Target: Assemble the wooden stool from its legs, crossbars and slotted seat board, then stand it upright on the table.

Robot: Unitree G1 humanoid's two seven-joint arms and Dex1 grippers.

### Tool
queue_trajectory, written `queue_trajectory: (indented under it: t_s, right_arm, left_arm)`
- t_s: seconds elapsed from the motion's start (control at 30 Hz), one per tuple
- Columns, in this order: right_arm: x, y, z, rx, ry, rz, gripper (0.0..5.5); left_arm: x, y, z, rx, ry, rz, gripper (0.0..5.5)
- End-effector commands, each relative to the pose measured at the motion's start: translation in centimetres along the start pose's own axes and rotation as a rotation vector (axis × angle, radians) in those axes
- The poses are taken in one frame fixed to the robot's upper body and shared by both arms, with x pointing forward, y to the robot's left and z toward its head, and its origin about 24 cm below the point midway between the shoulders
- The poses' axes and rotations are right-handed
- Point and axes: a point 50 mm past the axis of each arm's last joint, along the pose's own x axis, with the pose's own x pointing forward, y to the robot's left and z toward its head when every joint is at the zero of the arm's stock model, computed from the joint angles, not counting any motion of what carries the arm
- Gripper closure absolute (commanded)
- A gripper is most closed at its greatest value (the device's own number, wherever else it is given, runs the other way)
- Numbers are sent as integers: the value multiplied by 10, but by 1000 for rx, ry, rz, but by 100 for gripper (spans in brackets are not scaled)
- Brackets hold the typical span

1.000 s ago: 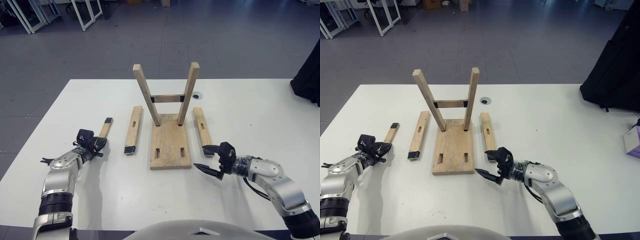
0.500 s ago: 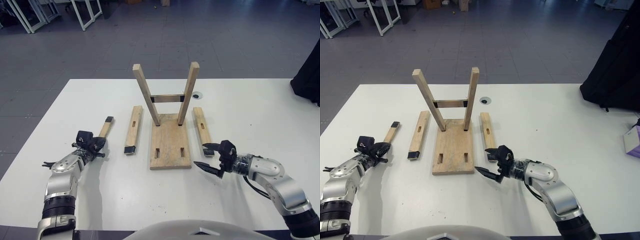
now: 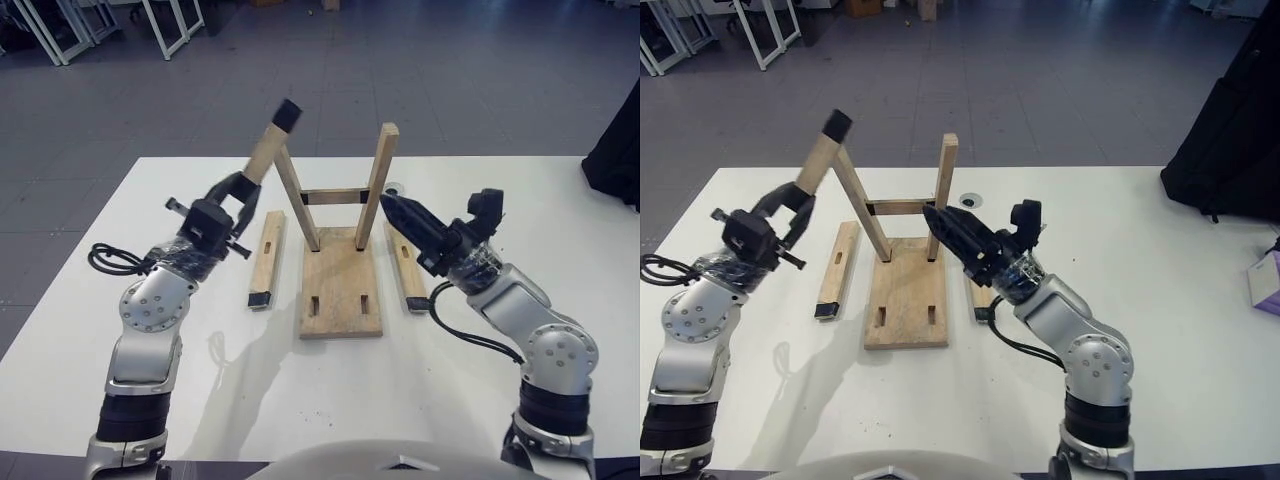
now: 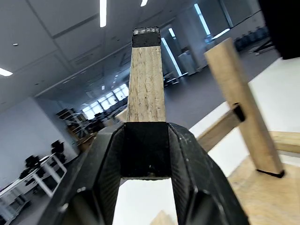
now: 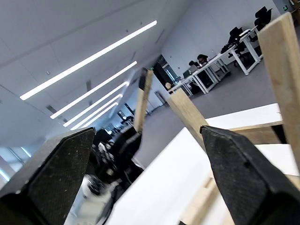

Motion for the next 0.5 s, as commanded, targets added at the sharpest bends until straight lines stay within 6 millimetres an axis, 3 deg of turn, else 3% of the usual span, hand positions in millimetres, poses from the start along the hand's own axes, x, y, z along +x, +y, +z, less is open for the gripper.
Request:
queue_trajectory:
  t_s: [0.03, 0.37, 0.5]
  right_arm:
    - [11, 0, 1, 61, -36, -21, 138]
    - [19, -23, -25, 80, 8, -115, 138]
    - [24, -22, -25, 105, -28, -98, 205]
  left_arm:
    - [-1, -24, 3, -95, -14, -170, 420]
    - [1, -45, 4, -209, -21, -355, 420]
    - [3, -44, 4, -201, -23, -362, 420]
